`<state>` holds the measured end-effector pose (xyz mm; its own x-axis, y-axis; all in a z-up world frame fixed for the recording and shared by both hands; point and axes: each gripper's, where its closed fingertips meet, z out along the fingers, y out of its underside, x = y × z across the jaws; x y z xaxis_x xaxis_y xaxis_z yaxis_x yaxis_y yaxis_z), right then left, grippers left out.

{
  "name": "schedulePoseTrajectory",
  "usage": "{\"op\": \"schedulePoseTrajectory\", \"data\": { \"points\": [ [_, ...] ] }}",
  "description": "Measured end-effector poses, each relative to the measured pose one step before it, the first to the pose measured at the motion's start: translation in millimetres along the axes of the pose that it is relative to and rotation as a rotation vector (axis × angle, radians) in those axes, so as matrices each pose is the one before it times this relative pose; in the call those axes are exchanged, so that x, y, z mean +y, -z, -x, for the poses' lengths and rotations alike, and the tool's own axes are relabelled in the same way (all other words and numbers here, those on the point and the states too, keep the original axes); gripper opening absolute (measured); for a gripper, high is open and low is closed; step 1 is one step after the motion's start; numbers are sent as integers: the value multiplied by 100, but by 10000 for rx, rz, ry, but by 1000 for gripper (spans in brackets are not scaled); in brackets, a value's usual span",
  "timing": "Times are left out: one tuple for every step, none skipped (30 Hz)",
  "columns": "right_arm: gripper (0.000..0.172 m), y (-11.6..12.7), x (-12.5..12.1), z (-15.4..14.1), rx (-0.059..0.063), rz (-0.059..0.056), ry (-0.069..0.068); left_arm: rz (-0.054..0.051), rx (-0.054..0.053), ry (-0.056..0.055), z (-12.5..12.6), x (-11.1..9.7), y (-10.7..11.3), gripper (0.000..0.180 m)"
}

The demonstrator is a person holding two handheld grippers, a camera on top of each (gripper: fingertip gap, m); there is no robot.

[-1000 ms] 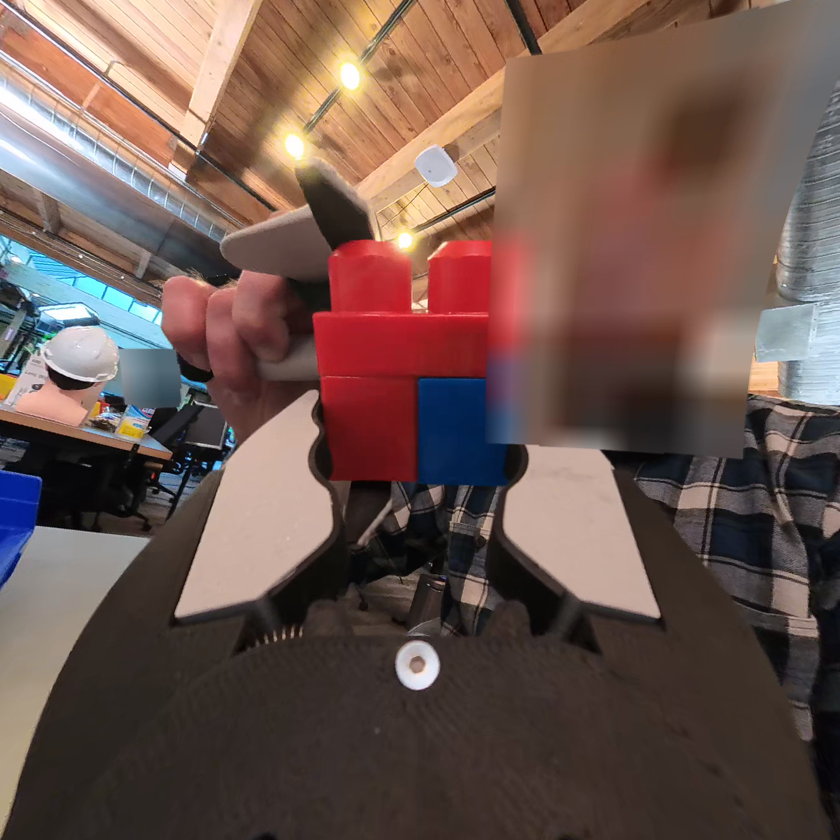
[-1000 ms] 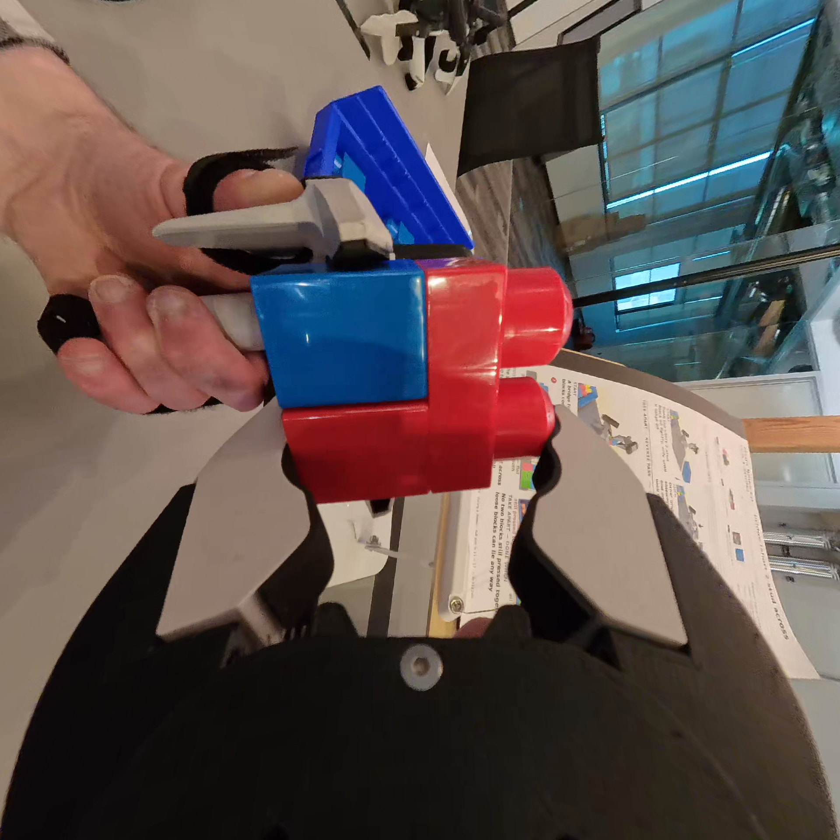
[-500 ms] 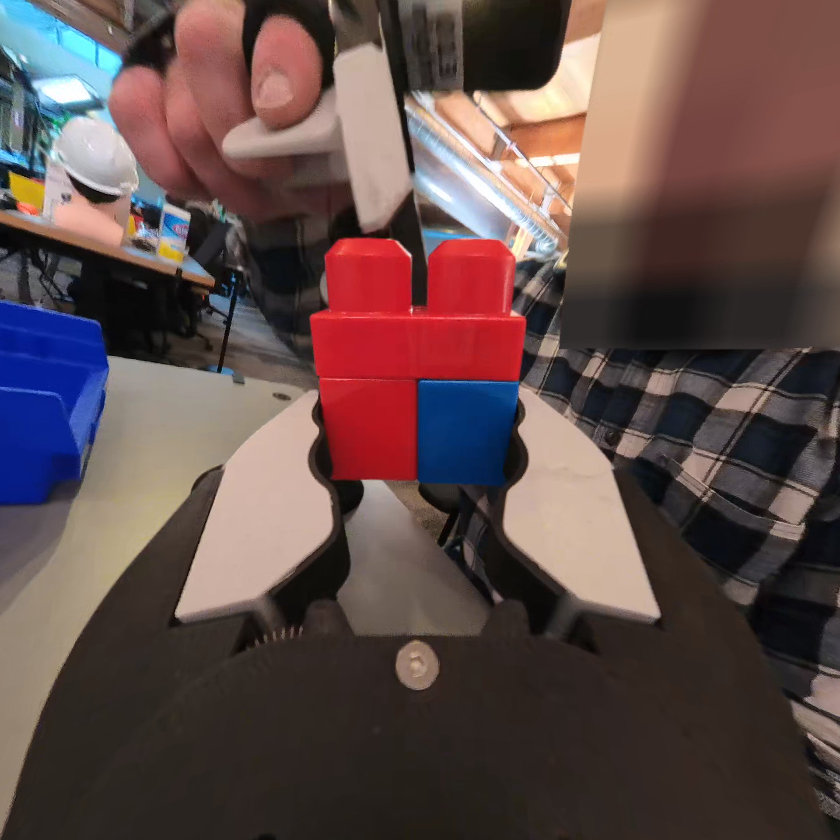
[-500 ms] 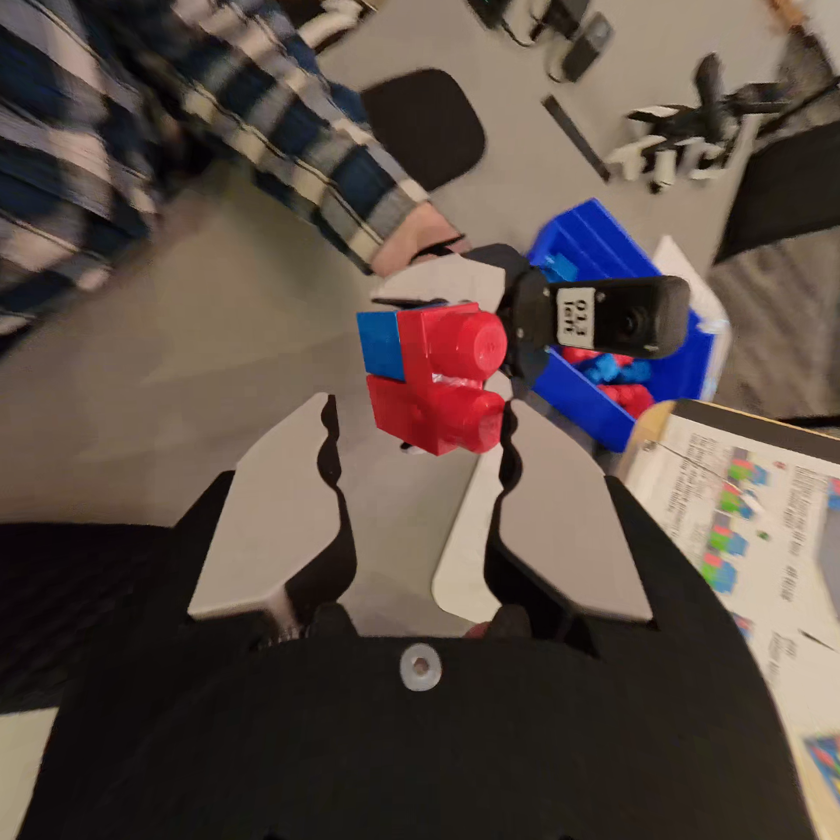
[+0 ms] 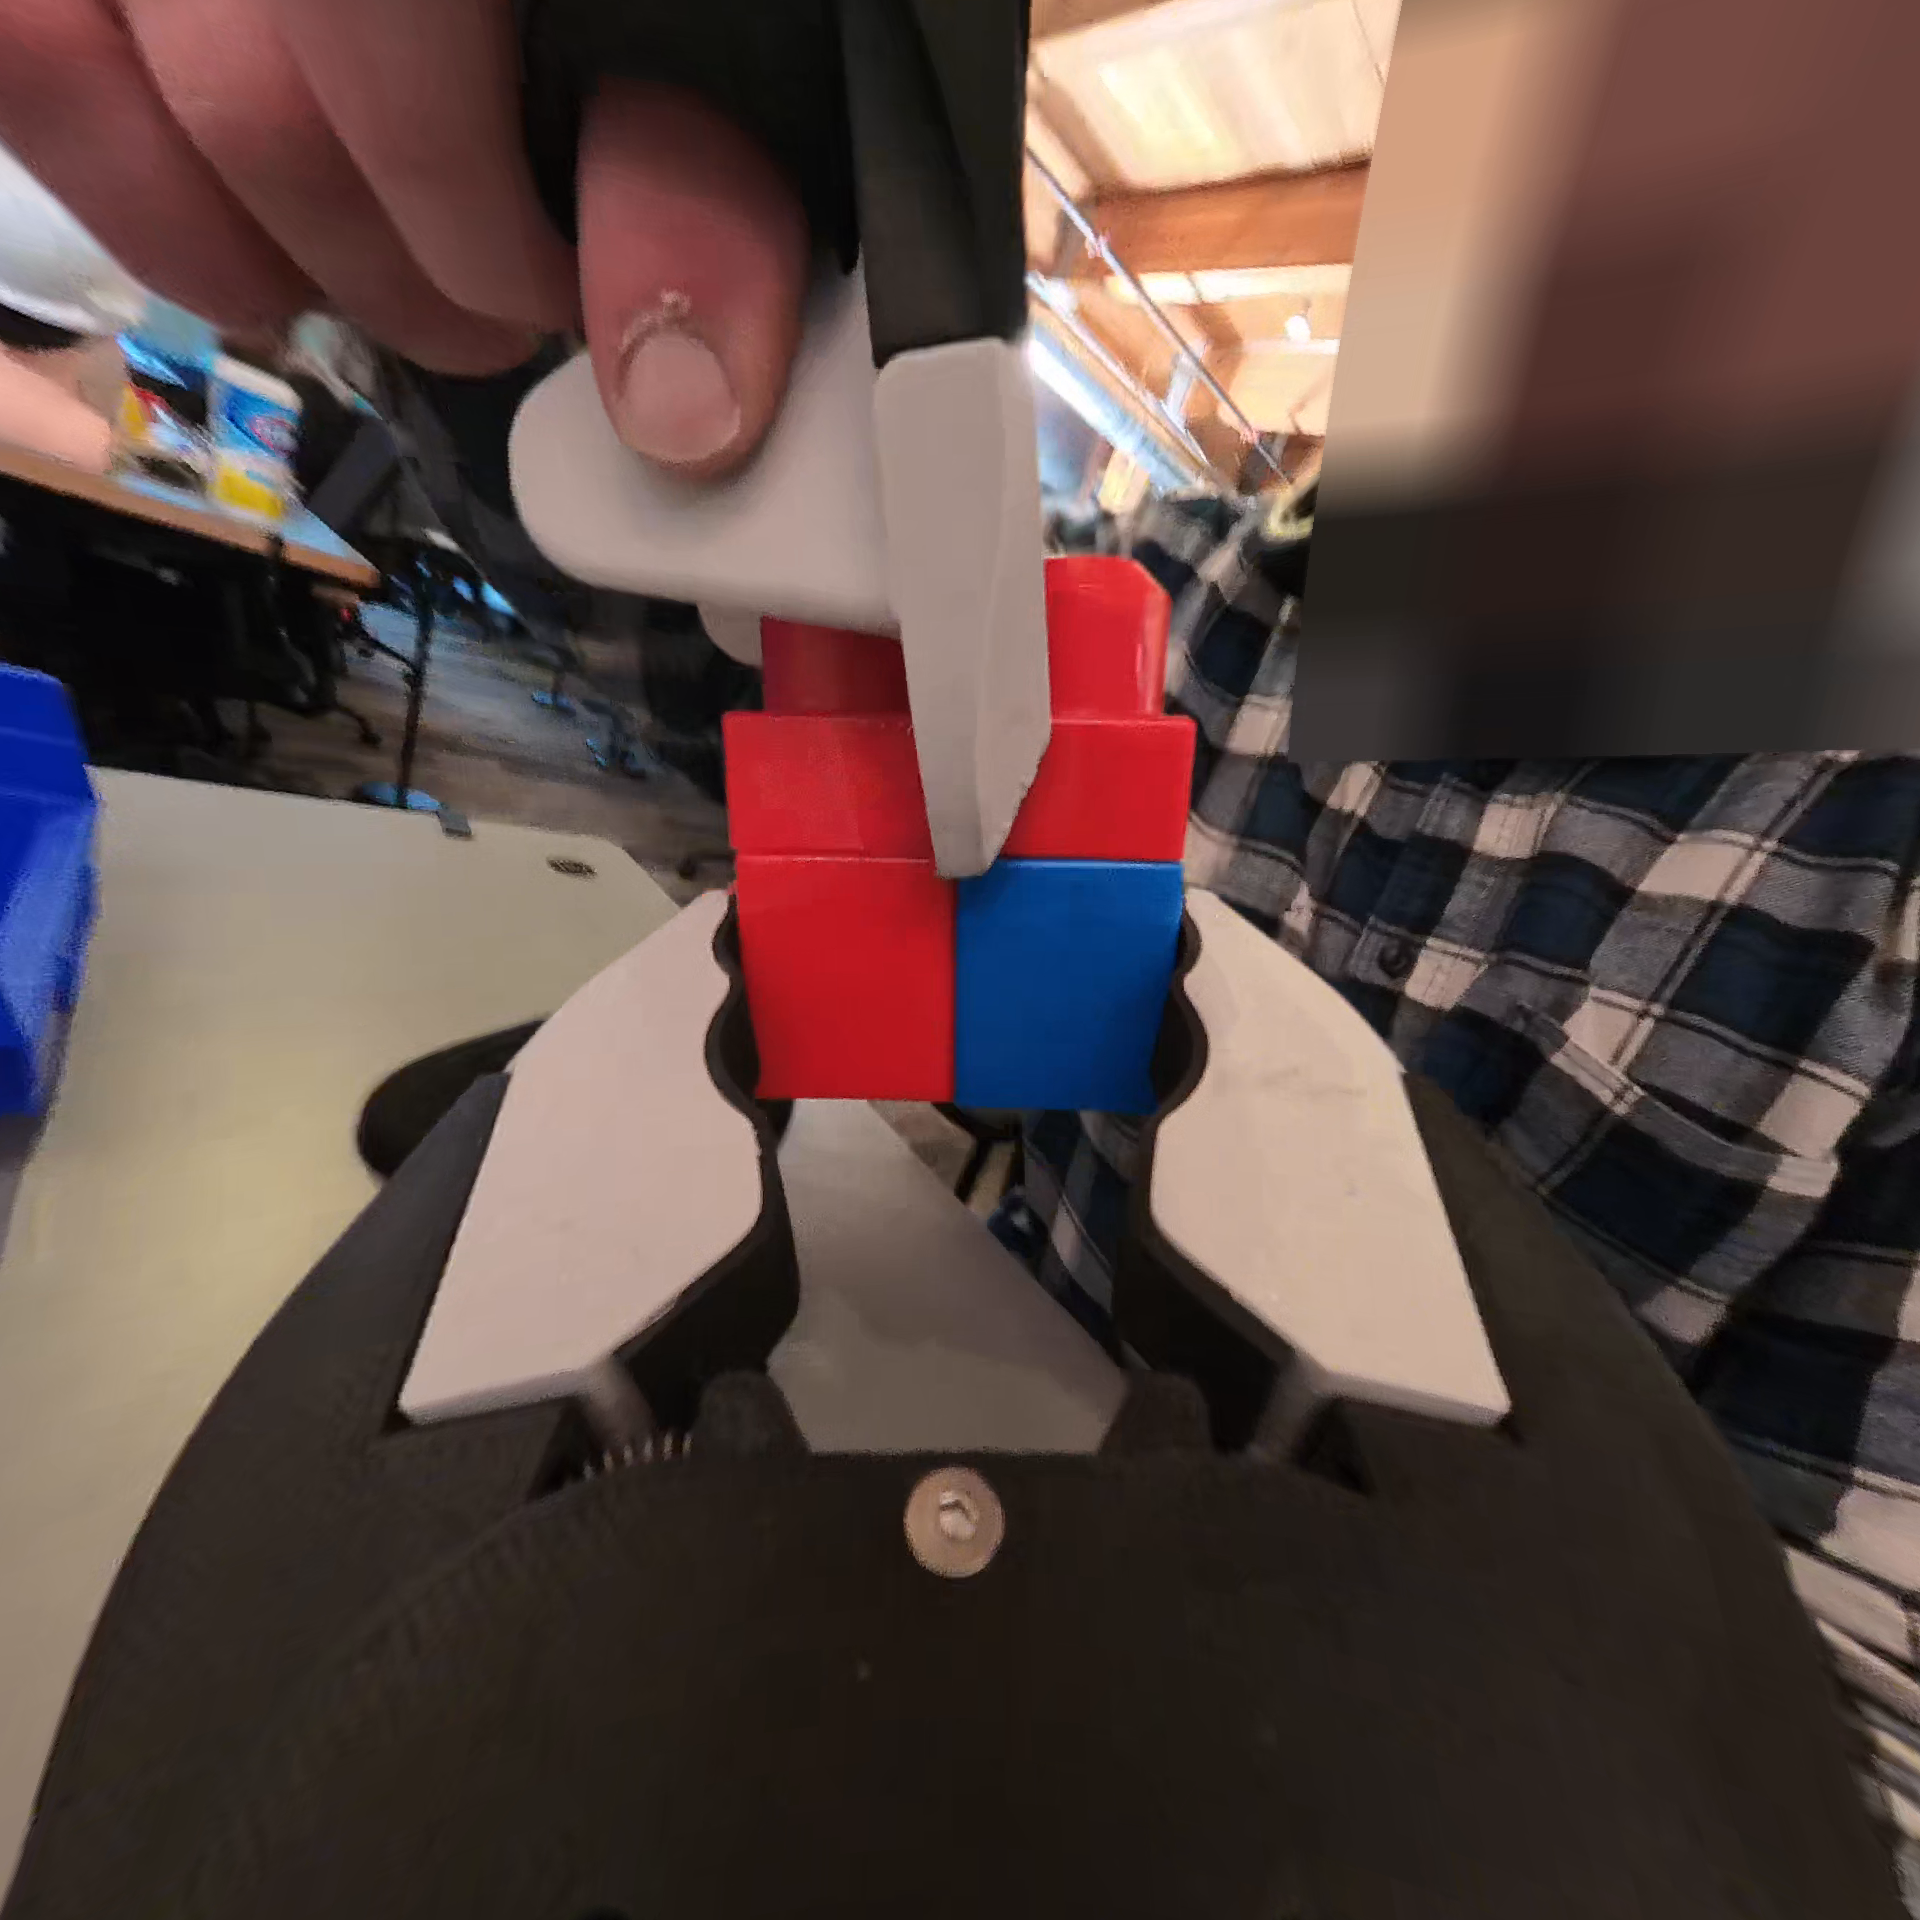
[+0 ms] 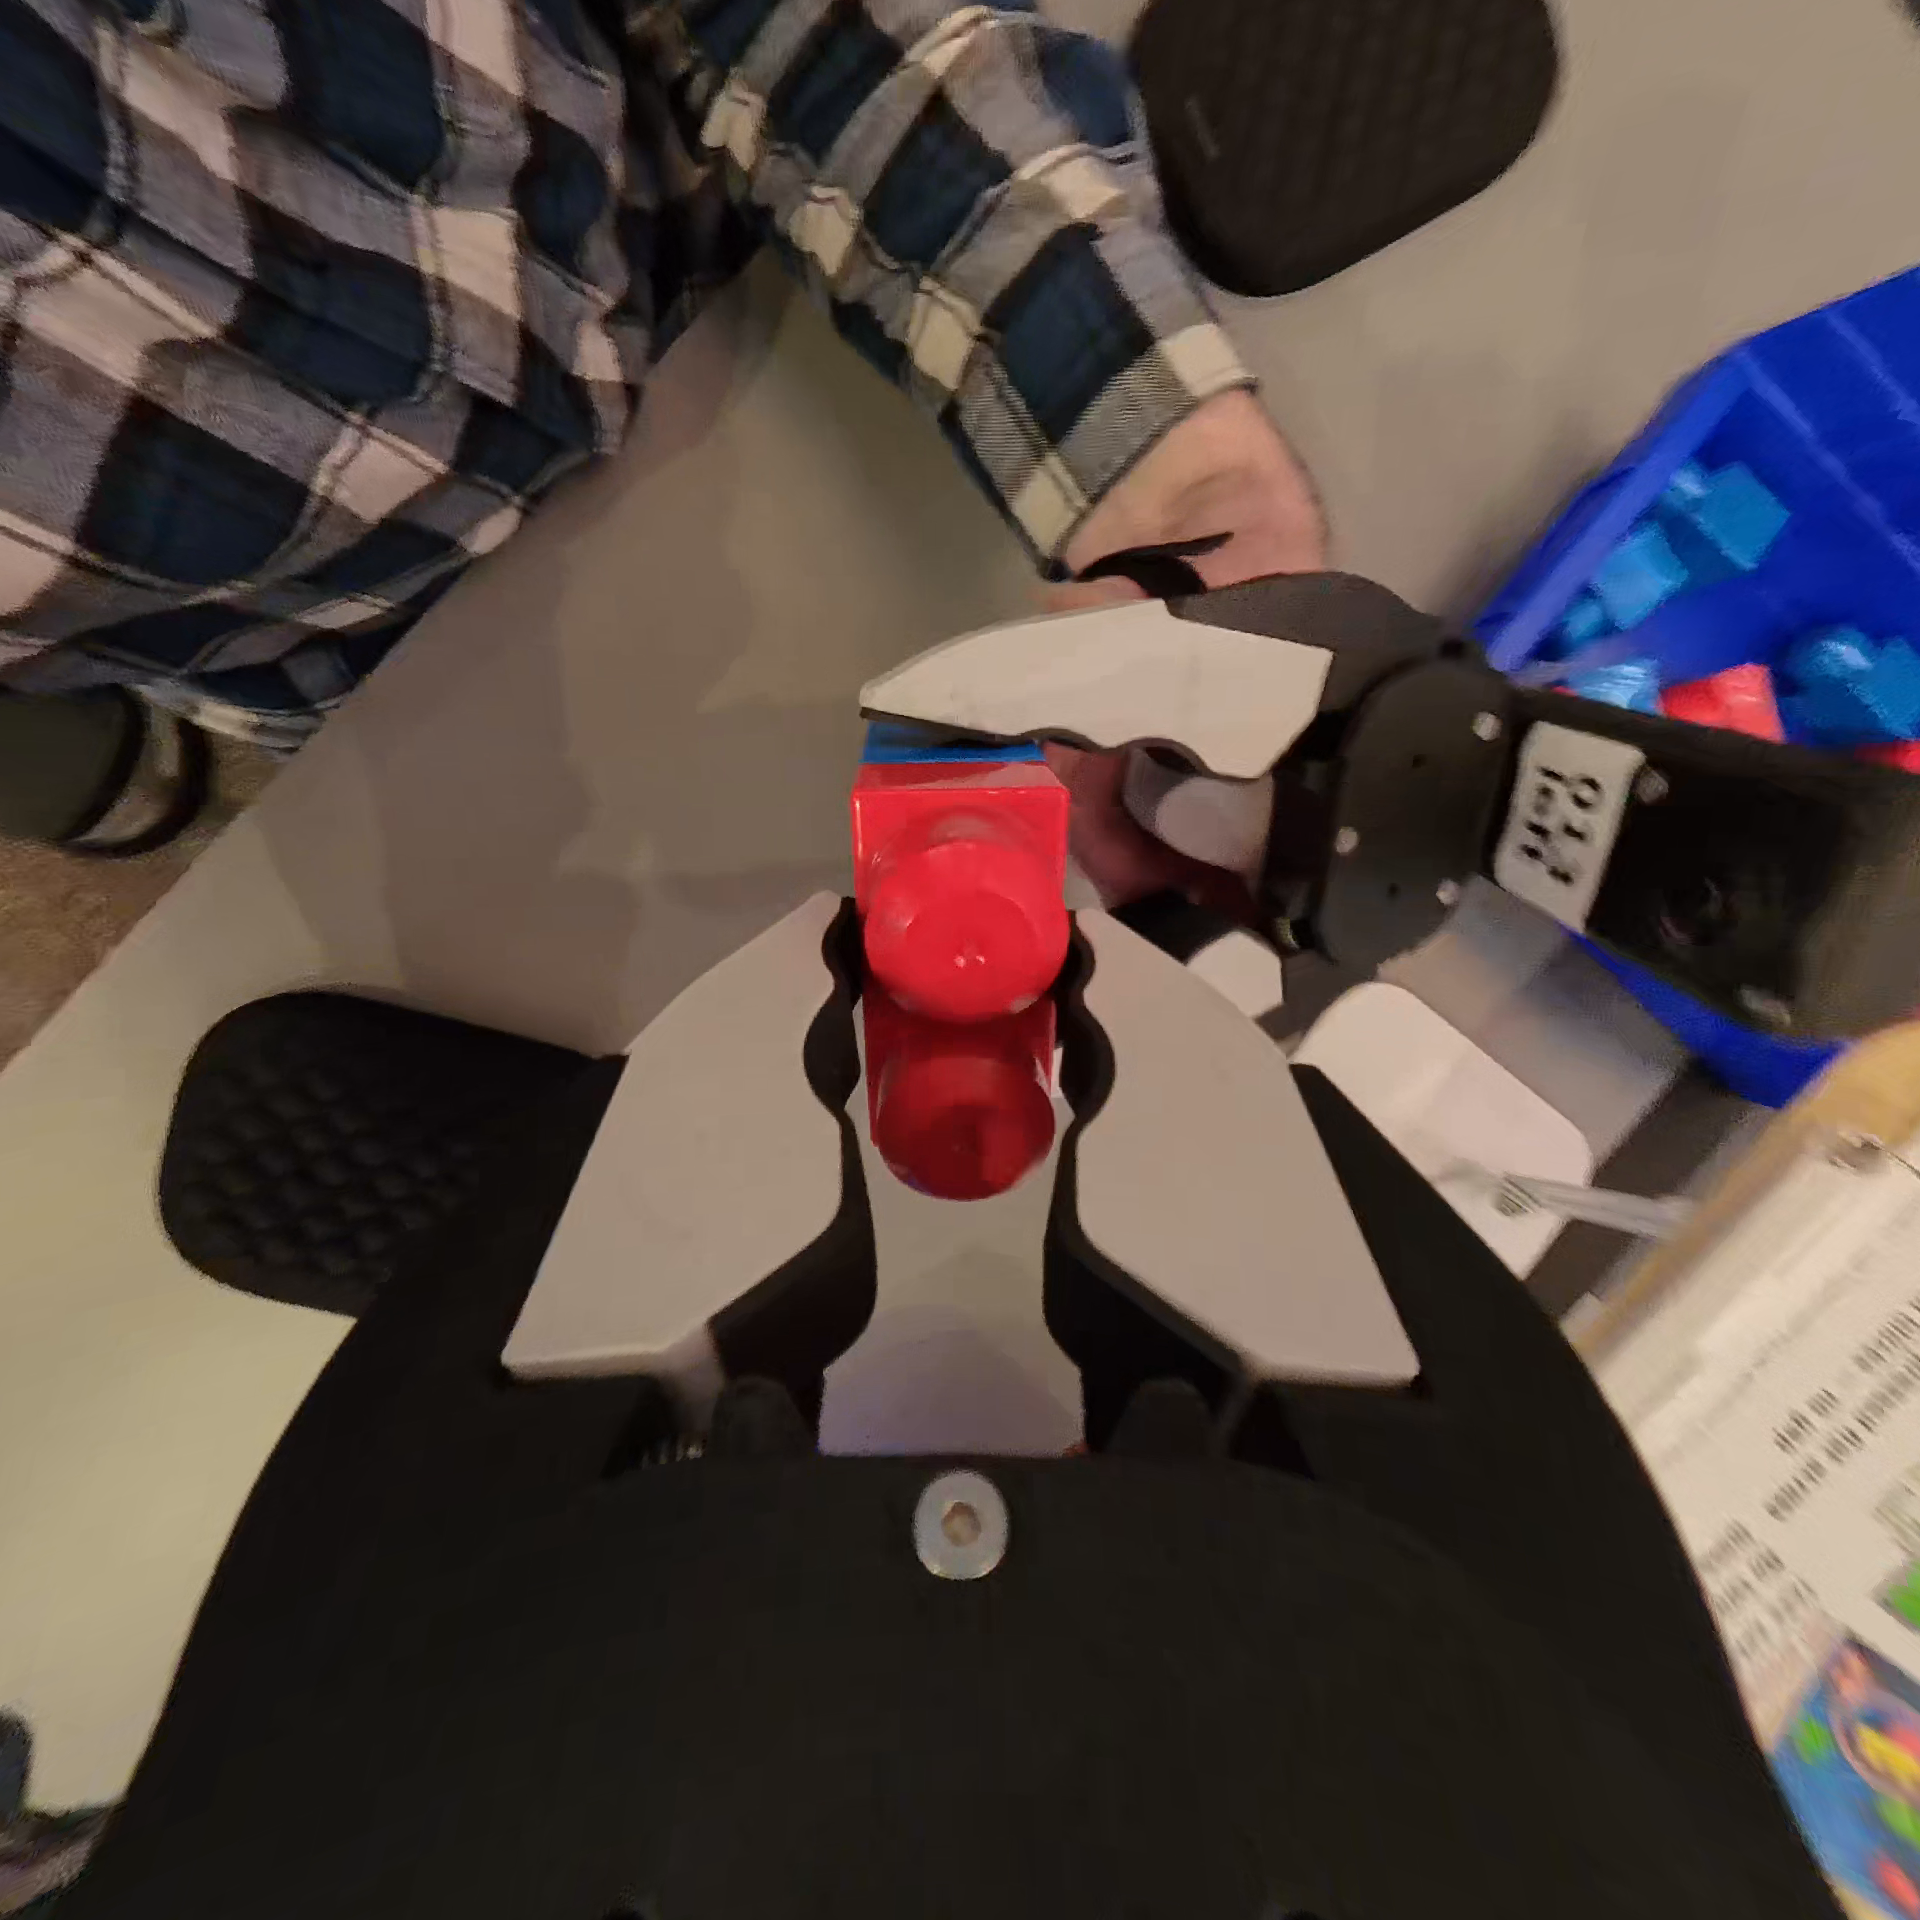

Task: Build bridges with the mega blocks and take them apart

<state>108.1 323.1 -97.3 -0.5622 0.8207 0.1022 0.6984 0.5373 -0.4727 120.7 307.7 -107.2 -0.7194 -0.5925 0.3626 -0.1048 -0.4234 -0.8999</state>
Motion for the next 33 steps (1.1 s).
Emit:
{"op": "schedulePoseTrajectory", "data": {
  "points": [
    [36, 748, 61, -264, 276, -184, -103, -465, -182, -124, 191, -778, 371, 75],
    [36, 1038, 10, -4, 106, -300, -214, -226, -83, -173, -32, -470, 335, 74],
    [36, 1331, 342, -218, 343, -177, -179, -53, -258, -197, 111, -234, 335, 73],
    [36, 1545, 836, -368, 469, 22, -269, 22, -446, -166, 311, -116, 385, 73],
    [36, 1661, 1414, -481, 463, 189, -418, 75, -272, -188, 7, 40, 374, 72],
    [36, 1668, 1940, -655, 449, 283, -596, -5, -228, -164, -87, -19, 381, 68],
    [36, 1538, 2306, -787, 399, 326, -711, -54, -357, -248, 77, -79, 435, 57],
    [36, 1296, 2256, -781, 301, 157, -681, -149, -330, -323, 13, -142, 492, 43],
    [36, 1014, 2398, -867, 276, 226, -681, -215, -55, -286, -257, -164, 469, 25],
    [37, 685, 2854, -1198, 448, 523, -601, -208, 78, -189, -290, -143, 452, 7],
    [37, 219, 3126, -1307, 406, 699, -594, -173, -203, -151, 188, -92, 386, 0],
    [37, -309, 2797, -1071, 156, 532, -610, -70, -357, -60, 492, 69, 301, 0],
    [36, -791, 2272, -863, 11, 354, -513, 92, -191, 66, 369, 265, 159, 0],
    [36, -1161, 1889, -650, -114, 303, -411, 130, -143, 83, 334, 301, 49, 0],
    [36, -1416, 1669, -611, -140, 332, -383, 99, -97, 40, 227, 229, -61, 0],
    [37, -1508, 1475, -888, 91, 394, -262, 81, -59, 25, 171, 175, -113, 0],
    [37, -1516, 1314, -793, 113, 461, -137, 103, -10, 34, 93, 203, -135, 0],
    [36, -1489, 993, -507, -13, 384, -67, 116, 46, 29, 26, 240, -134, 0],
    [36, -1381, 454, -410, -45, 162, -51, 118, 0, 39, 86, 245, -118, 0],
    [36, -1245, 165, -286, -78, 56, -30, 114, -74, 28, 193, 228, -87, 0],
    [36, -1120, 78, -185, -95, 76, 22, 117, -89, 26, 197, 237, -49, 0],
    [37, -1001, 6, -344, 11, 68, 4, 79, -59, 36, 172, 177, -12, 0],
    [37, -882, -12, -320, -13, 35, -52, 28, -25, 59, 138, 109, 19, 0],
    [36, -790, 4, -143, -119, 20, -56, -16, -7, 52, 91, 26, 50, 0],
    [37, -719, 116, -222, -31, 86, -14, -28, -18, 2, 47, -9, 72, 0],
    [36, -652, 270, -239, 17, 192, 25, -27, -18, -29, 4, -42, 84, 0],
    [36, -595, 258, -88, -69, 182, 30, -19, -3, -17, -23, -73, 77, 0],
    [36, -530, 106, -56, -92, 79, -11, -10, 16, 4, -41, -64, 60, 0],
    [36, -429, -78, 3, -108, -37, 5, 0, 13, -9, -50, -59, 33, 0],
    [36, -340, -235, 63, -104, -127, 25, 0, 30, -24, -90, -57, 19, 0],
    [37, -99, -228, 22, -50, -92, -25, 4, 36, -24, -109, -41, -17, 0],
    [44, 196, -5, -64, 39, 83, -52, 44, 21, -15, -97, 10, -34, 0],
    [57, 462, 40, -367, 273, 76, -83, 91, 24, -24, -136, 47, -33, 0]
  ]
}}
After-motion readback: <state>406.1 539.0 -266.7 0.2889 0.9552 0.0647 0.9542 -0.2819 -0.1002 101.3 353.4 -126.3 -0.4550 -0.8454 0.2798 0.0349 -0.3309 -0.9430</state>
